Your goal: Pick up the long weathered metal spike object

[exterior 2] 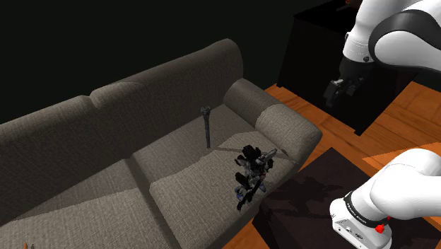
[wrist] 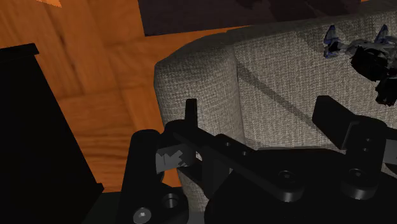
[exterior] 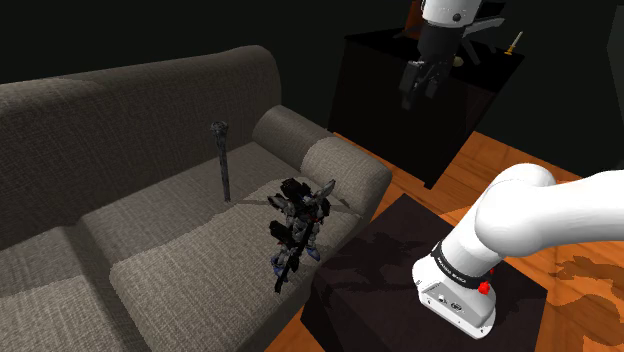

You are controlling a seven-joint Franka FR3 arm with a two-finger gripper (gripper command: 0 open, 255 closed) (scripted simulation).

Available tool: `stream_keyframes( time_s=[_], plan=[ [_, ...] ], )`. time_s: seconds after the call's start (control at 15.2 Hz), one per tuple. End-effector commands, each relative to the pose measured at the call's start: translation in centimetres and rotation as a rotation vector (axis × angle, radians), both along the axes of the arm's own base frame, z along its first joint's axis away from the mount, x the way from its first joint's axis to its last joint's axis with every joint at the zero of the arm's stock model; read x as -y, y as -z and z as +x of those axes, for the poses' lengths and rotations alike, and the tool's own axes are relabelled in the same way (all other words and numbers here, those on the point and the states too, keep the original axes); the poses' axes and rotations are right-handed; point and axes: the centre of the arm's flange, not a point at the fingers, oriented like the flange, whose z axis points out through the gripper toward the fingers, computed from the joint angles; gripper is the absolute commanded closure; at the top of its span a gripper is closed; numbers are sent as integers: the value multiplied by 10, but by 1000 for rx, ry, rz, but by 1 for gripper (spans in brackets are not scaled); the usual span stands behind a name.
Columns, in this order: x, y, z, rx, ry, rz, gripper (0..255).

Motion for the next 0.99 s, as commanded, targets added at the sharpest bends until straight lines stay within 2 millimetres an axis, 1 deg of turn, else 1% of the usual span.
stream_keyframes(
  time_s=[0.0, 0.92],
  plan=[
    [0, 0, 0, 0, 0, 0, 0],
    [-119, 48, 123, 25, 28, 39, 0]
  ],
)
